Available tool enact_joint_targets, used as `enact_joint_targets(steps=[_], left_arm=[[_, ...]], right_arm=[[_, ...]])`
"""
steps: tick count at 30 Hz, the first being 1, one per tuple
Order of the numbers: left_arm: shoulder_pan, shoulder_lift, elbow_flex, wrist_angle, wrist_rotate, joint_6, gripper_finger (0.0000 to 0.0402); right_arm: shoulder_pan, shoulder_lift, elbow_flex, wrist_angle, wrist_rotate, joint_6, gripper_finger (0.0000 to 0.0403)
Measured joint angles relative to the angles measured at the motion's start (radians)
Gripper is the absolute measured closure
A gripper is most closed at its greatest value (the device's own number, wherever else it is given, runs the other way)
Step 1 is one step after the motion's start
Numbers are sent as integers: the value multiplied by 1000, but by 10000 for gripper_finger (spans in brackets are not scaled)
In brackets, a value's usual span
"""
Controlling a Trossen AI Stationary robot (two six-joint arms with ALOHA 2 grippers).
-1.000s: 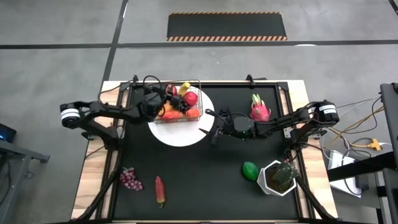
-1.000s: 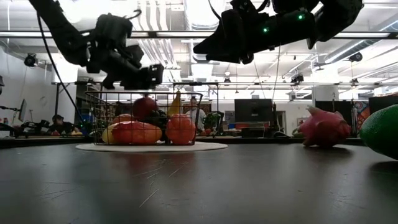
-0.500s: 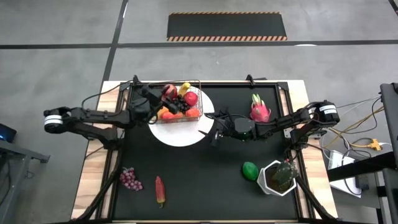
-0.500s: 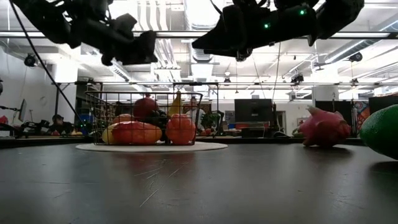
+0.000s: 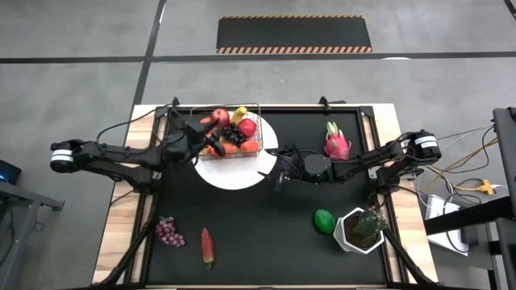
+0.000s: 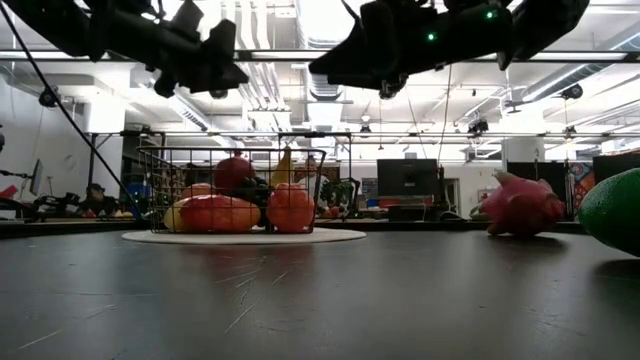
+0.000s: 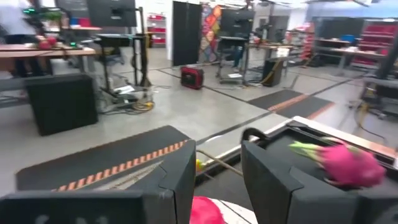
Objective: Build produce basket
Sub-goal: Put the dragonfruit into the wire basket
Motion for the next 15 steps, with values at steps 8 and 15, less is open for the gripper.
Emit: enact_joint_targets(steps=[8,15], left_arm=[[-50,10,-1,-3,4,16,290],[-48,23,2,3,-5,188,290]], right_arm=[[1,-18,0,-8,1,-31,35],[-1,-13,-1,-10,-1,-68,35]])
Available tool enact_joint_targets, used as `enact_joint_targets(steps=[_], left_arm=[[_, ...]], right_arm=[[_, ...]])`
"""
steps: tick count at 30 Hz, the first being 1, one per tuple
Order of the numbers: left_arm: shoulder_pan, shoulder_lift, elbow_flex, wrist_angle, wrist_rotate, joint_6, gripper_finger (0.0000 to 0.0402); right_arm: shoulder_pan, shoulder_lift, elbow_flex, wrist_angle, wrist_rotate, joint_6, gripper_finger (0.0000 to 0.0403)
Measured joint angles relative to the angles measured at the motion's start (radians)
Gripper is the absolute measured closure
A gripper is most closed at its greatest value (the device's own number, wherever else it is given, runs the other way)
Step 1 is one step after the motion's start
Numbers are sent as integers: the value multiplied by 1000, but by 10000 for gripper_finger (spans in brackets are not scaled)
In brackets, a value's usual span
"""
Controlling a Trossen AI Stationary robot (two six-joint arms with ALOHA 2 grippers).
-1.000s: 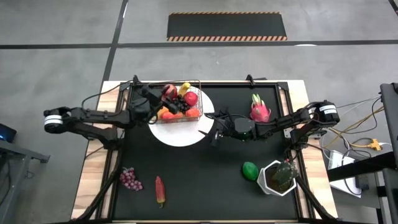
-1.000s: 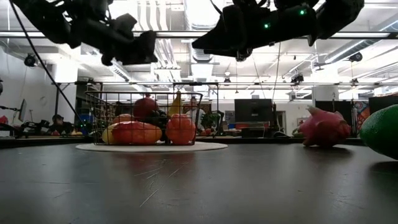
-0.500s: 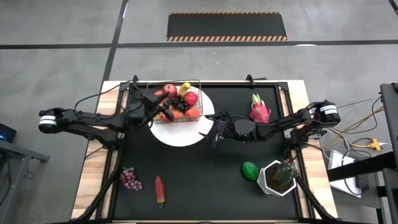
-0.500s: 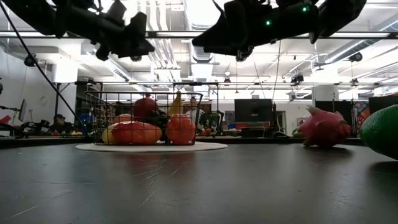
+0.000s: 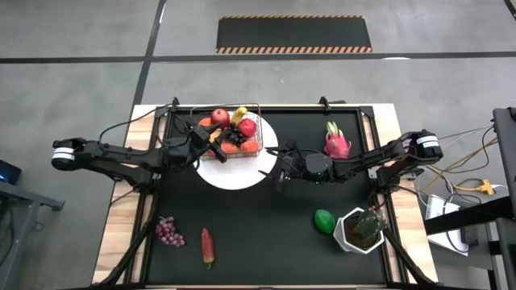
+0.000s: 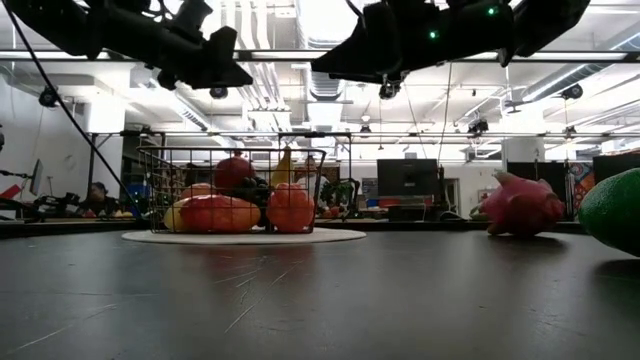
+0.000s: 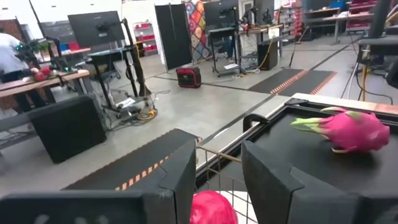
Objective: Build produce basket
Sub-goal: Put the dragonfruit into the wire basket
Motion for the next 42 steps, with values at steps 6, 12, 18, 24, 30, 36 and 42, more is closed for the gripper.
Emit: enact_joint_targets(steps=[6,12,18,24,30,36,42], left_arm=[[-12,5,1,4,0,-4,290],[-23,-13,28,7,3,82,290],[-23,-44,51,4,16,184,290],[-23,-66,25,-1,22,214,290],[-22,-65,24,1,22,241,290],[-22,-67,14,10,22,290,290],[-58,-77,9,14,22,167,290]], right_arm=[[0,23,-1,1,53,54,35],[-19,-67,93,-371,370,288,35],[-115,-123,321,-1223,415,903,58],[-197,-79,428,-1792,409,1321,74],[-282,-35,416,-1865,223,1366,40],[-349,-5,388,-1864,182,1343,34],[-365,-2,387,-1875,167,1275,34]])
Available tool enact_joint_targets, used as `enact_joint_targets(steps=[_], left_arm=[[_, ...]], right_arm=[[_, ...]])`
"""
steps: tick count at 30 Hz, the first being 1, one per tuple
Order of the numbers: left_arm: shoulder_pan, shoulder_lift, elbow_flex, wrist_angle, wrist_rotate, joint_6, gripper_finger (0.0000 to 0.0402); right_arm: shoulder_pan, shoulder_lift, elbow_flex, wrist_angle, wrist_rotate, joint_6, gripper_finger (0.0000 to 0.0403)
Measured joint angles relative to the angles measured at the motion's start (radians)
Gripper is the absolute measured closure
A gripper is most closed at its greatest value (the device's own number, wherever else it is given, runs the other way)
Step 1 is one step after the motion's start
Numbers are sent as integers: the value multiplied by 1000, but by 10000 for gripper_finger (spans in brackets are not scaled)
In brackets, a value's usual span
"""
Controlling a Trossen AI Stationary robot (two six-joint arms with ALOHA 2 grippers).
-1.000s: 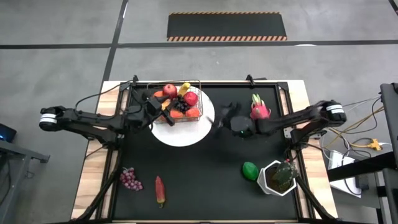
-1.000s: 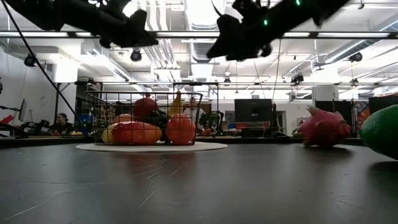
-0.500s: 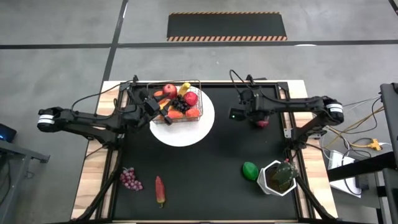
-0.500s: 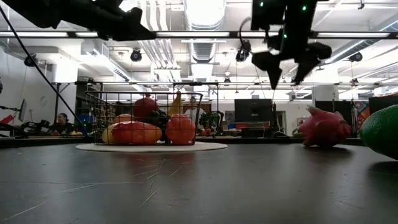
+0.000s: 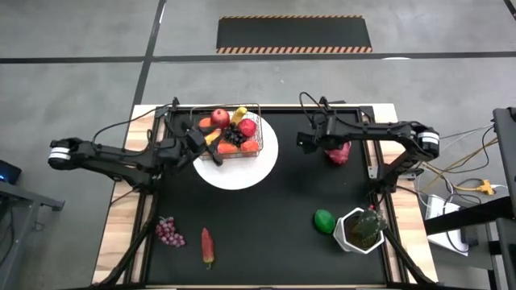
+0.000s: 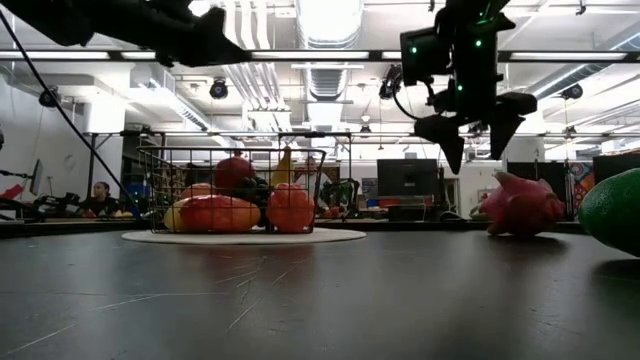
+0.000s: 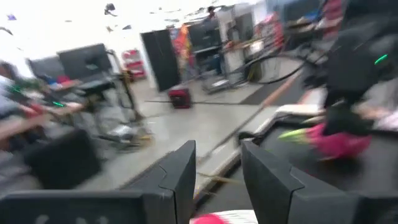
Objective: Build produce basket
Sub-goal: Put the dragonfruit into the wire basket
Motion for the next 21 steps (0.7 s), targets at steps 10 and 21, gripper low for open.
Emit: enact_joint_targets(steps=[10,21], left_arm=[[-22,-1,28,151,-4,222,290],[-61,-21,20,146,-9,99,290]], right_arm=[[9,-5,7,127,58,-115,35],[-42,-7,0,13,0,-97,35]])
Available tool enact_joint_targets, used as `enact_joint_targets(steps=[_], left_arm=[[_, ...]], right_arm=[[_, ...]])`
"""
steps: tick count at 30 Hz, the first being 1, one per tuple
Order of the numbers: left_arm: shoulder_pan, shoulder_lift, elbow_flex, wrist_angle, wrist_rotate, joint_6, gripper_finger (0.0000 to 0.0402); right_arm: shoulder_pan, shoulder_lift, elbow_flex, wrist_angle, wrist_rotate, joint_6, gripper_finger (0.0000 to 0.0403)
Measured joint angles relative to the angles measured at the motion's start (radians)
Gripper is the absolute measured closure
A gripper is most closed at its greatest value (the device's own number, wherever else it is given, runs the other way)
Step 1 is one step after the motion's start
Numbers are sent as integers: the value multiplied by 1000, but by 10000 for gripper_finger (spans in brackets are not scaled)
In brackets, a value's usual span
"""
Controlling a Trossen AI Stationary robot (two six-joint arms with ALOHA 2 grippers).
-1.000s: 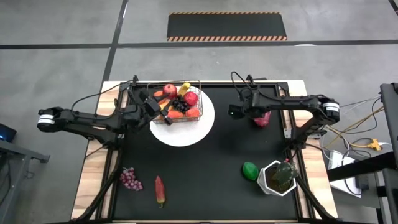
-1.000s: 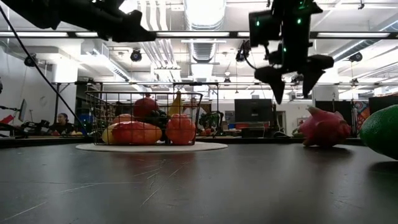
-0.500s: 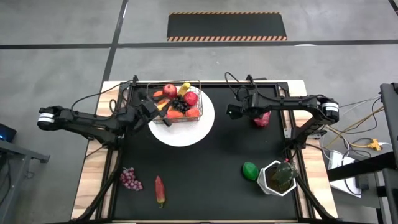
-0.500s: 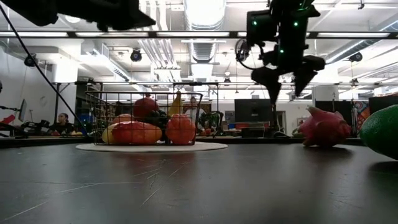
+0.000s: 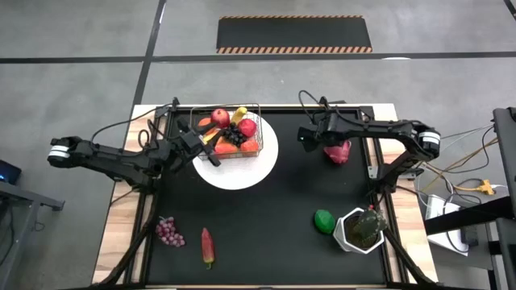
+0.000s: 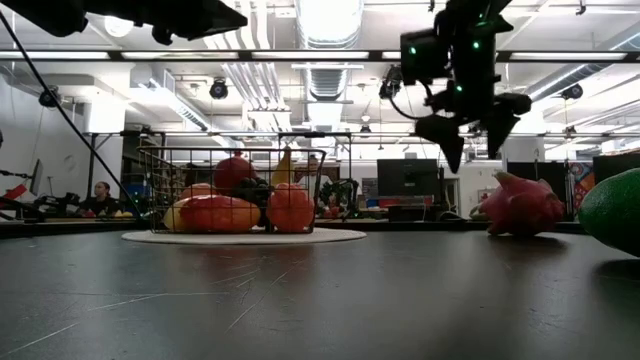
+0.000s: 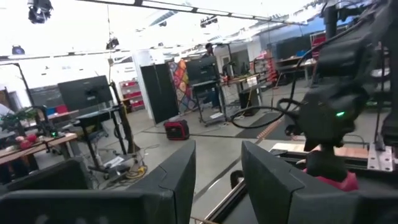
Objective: Build produce basket
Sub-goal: Put the dragonfruit into the wire basket
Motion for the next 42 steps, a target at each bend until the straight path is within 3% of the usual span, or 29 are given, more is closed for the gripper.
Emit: enact_joint_targets(steps=[4,12,22,32,39,42], left_arm=[[0,-1,-2,-1,0,21,290],[0,12,-14,-2,0,21,290],[0,12,-15,-2,0,27,290],[0,12,-16,-3,0,24,290],[0,12,-17,-7,6,-10,290],[-1,12,-17,-7,14,-13,290]], right_arm=[[-33,-1,-41,-51,-29,40,35],[-89,-5,-191,14,-121,36,35],[-104,-9,-289,134,-85,13,38],[-103,-17,-273,125,-88,-1,117],[17,-115,-185,163,-89,-159,137],[114,-192,-174,286,-77,-245,136]])
